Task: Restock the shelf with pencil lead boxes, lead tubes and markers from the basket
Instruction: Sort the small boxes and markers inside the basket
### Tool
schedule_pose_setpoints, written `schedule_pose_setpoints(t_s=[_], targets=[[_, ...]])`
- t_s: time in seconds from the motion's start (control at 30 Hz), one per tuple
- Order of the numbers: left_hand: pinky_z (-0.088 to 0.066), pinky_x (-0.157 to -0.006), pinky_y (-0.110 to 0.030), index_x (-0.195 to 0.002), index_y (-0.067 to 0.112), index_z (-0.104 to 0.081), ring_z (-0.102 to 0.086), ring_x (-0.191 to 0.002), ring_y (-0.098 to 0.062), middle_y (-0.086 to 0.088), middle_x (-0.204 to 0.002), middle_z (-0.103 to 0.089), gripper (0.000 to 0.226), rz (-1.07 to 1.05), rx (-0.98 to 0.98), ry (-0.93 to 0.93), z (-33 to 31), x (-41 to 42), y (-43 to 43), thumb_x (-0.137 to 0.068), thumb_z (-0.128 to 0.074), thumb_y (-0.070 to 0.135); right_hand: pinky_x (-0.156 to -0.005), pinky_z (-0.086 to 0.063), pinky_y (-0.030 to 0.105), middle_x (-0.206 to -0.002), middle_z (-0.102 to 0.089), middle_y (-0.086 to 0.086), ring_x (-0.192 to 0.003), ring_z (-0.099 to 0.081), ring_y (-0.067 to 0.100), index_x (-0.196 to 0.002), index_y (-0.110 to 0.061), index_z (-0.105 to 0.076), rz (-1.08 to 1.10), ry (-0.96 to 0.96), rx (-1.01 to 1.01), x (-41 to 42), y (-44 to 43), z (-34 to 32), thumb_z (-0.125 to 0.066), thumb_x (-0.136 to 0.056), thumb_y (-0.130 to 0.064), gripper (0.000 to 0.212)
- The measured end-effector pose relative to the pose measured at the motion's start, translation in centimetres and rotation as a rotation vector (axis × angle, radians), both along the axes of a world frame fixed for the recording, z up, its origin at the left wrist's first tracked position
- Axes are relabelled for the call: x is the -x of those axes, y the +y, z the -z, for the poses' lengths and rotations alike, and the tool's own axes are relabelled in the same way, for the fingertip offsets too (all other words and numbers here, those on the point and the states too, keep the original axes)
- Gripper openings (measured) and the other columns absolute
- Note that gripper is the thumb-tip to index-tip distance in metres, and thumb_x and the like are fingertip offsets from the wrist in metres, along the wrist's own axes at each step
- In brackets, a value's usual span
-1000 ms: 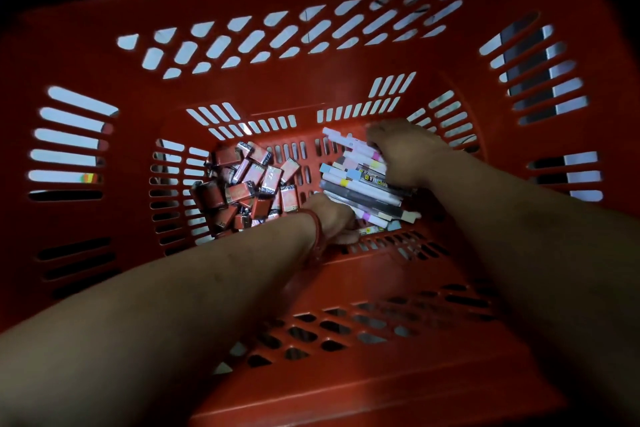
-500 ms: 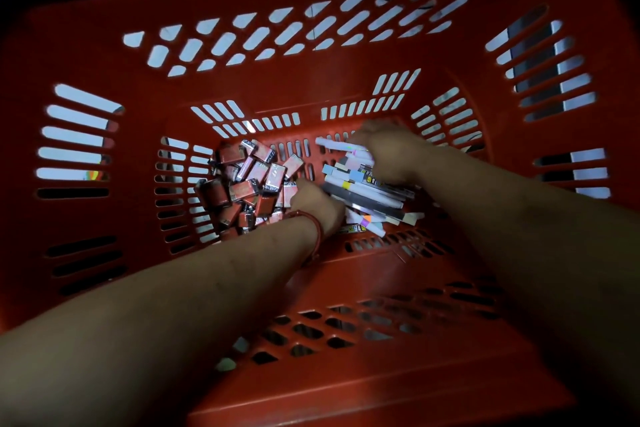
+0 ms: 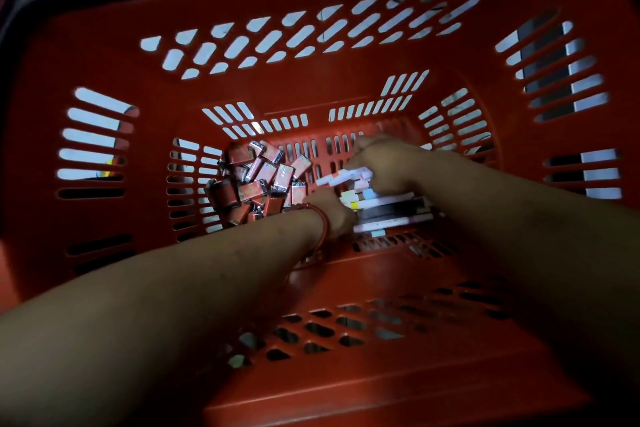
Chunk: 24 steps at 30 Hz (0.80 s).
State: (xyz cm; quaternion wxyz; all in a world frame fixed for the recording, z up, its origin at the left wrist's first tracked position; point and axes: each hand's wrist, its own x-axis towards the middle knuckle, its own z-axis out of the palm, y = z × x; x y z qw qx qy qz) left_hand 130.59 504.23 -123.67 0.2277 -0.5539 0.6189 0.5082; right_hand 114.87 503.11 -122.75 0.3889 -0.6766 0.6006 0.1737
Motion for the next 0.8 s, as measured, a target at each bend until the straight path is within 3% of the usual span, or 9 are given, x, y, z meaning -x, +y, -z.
schedule_pose_setpoints(t_s=[0.07,0.13,0.23,0.4,0.47,0.53,0.63,0.7,0.8], targets=[[-0.045,-0.073,-0.027,-0.124,0.009,-0.063,-0.062,-0.096,-0.024,-0.011,-0.118,-0.067,0.037,-0.088,0.067,-0.076,0.2,-0.6,-0.4,-0.092,-0.067,0.029,-0.107,-0.038,0.032,-0.141,-0.048,0.002,-0.131,-0.043,0.024,-0.146,-0.022,-0.052,-0.003,-0.01,0.0,0.0,-0.1,0.1,-0.061,-0.091,-0.006,0.057],[-0.049,-0.081,-0.031,-0.131,0.0,-0.052,-0.062,-0.104,-0.029,-0.016,-0.124,-0.064,0.052,-0.2,0.14,-0.118,0.7,-1.0,-0.5,-0.089,-0.068,0.026,-0.105,-0.041,0.033,-0.135,-0.053,0.001,-0.126,-0.048,0.024,-0.141,-0.022,-0.057,-0.015,-0.013,-0.01,0.1,-0.3,0.3,-0.062,-0.092,-0.008,0.051],[-0.044,-0.08,-0.032,-0.135,-0.004,-0.037,-0.059,-0.116,-0.034,-0.018,-0.127,-0.06,0.059,-0.291,0.191,-0.1,0.5,-0.6,0.1,-0.09,-0.068,0.018,-0.093,-0.051,0.037,-0.11,-0.063,0.001,-0.104,-0.06,0.023,-0.115,-0.025,-0.073,-0.023,-0.025,-0.036,0.2,-0.5,0.6,-0.067,-0.091,-0.016,0.026],[-0.038,-0.067,-0.027,-0.115,-0.002,-0.06,-0.061,-0.092,-0.032,-0.022,-0.119,-0.062,0.04,-0.2,0.212,-0.038,1.4,0.2,1.0,-0.084,-0.067,0.022,-0.089,-0.046,0.032,-0.132,-0.053,0.01,-0.111,-0.055,0.025,-0.142,-0.017,-0.053,0.138,0.007,0.025,1.0,-0.3,0.1,-0.064,-0.087,-0.004,0.058],[-0.035,-0.067,-0.023,-0.104,0.004,-0.066,-0.052,-0.081,-0.025,-0.024,-0.117,-0.06,0.026,-0.167,0.227,0.001,1.7,-0.2,1.0,-0.083,-0.064,0.02,-0.095,-0.048,0.035,-0.131,-0.053,0.01,-0.112,-0.055,0.026,-0.14,-0.016,-0.054,0.149,0.046,0.065,1.4,-0.3,0.0,-0.063,-0.087,-0.005,0.055],[-0.034,-0.071,-0.021,-0.106,0.011,-0.067,-0.053,-0.087,-0.027,-0.02,-0.114,-0.061,0.024,-0.113,0.244,0.077,1.5,-0.8,0.7,-0.084,-0.061,0.017,-0.098,-0.048,0.037,-0.128,-0.055,0.011,-0.111,-0.056,0.027,-0.136,-0.013,-0.057,0.148,0.074,0.076,1.6,-0.2,-0.1,-0.064,-0.088,-0.008,0.049],[-0.041,-0.085,-0.026,-0.121,0.011,-0.062,-0.057,-0.109,-0.034,-0.018,-0.116,-0.061,0.035,0.165,0.299,0.2,1.1,-2.5,-0.8,-0.088,-0.062,0.022,-0.1,-0.047,0.037,-0.131,-0.052,0.011,-0.116,-0.054,0.027,-0.14,-0.015,-0.053,0.149,0.084,0.092,1.2,-0.1,-0.5,-0.064,-0.089,-0.009,0.053],[-0.043,-0.1,-0.037,-0.138,0.013,-0.05,-0.053,-0.119,-0.035,-0.016,-0.13,-0.053,0.053,0.545,0.435,0.24,0.7,-4.1,-2.3,-0.09,-0.06,0.032,-0.1,-0.048,0.038,-0.129,-0.052,0.009,-0.115,-0.053,0.027,-0.139,-0.019,-0.054,0.144,0.077,0.124,1.0,-0.4,-0.8,-0.065,-0.088,-0.012,0.053],[-0.012,-0.118,-0.062,-0.158,0.025,-0.014,-0.02,-0.146,-0.044,-0.015,-0.162,-0.017,0.103,1.184,0.658,-0.105,0.3,-5.8,-4.7,-0.079,-0.059,0.073,-0.096,-0.049,0.04,-0.125,-0.053,0.008,-0.113,-0.053,0.028,-0.135,-0.022,-0.055,0.13,0.082,0.209,0.4,-1.1,-1.0,-0.068,-0.086,-0.017,0.052]])
